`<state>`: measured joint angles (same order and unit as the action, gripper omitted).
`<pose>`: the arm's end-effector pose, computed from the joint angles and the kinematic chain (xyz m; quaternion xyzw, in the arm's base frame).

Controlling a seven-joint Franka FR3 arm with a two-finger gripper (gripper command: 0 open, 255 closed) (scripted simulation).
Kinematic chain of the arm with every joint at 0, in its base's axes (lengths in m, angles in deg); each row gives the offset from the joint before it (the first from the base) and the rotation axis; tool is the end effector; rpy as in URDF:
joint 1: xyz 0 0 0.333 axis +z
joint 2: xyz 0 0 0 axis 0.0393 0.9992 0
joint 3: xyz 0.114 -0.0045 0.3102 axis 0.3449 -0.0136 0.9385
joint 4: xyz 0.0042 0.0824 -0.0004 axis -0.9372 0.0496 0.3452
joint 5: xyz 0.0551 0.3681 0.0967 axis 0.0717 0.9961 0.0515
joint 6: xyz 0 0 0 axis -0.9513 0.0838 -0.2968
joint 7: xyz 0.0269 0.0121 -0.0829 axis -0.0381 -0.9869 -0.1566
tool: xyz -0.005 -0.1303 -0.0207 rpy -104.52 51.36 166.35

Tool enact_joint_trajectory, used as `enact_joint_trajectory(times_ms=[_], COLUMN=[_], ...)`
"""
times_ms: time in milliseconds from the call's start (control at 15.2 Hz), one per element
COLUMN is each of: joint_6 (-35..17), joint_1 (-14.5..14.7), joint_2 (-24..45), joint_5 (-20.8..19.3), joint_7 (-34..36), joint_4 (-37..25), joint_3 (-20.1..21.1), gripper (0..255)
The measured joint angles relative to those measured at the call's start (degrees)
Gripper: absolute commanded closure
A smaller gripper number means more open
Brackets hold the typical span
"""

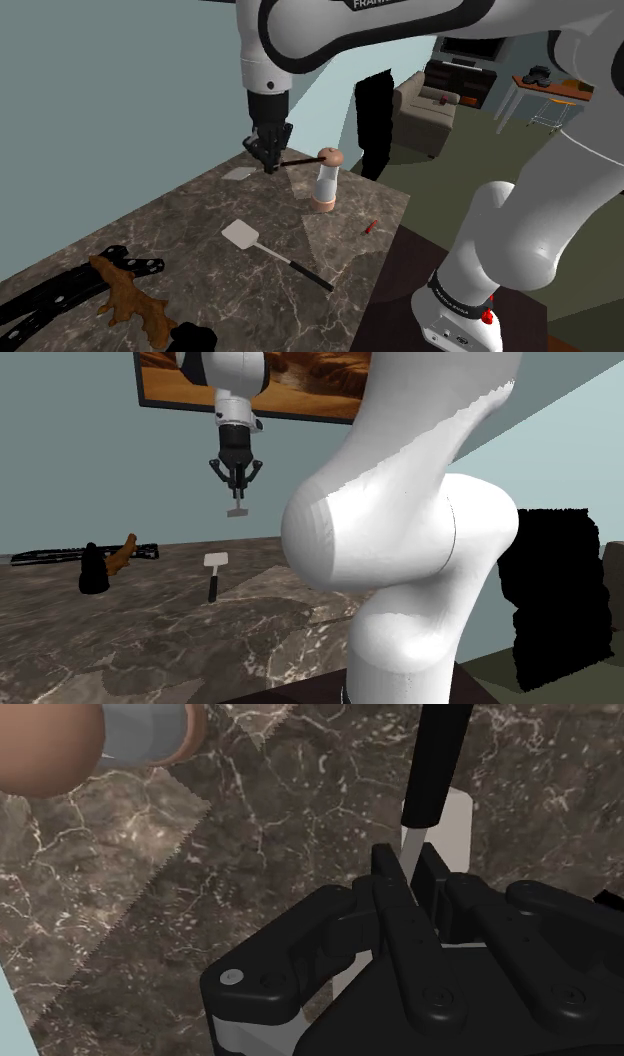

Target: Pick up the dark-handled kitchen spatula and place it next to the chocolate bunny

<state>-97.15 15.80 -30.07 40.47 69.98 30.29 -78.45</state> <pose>0.4407 0.2103 0.5031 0.9966 0.0751 -0.0331 0.0023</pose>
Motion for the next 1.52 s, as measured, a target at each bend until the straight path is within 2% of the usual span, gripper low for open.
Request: enact_joint_trajectory(times_ms=[396, 792, 1320, 1518], joint_6=[-0.7, -0.2, -0.4, -1.9], joint_1=[3.4, 7.0, 11.9, 12.6], joint_2=[-6.0, -10.5, -12.6, -12.9], joint_5=[2.7, 5.8, 9.9, 10.7], joint_7=[6.2, 13.0, 23.5, 24.9], joint_4=[6.3, 9.5, 10.6, 12.0], joint_3=[4.0, 8.6, 16.1, 17.4], gripper=[255, 255, 255, 255])
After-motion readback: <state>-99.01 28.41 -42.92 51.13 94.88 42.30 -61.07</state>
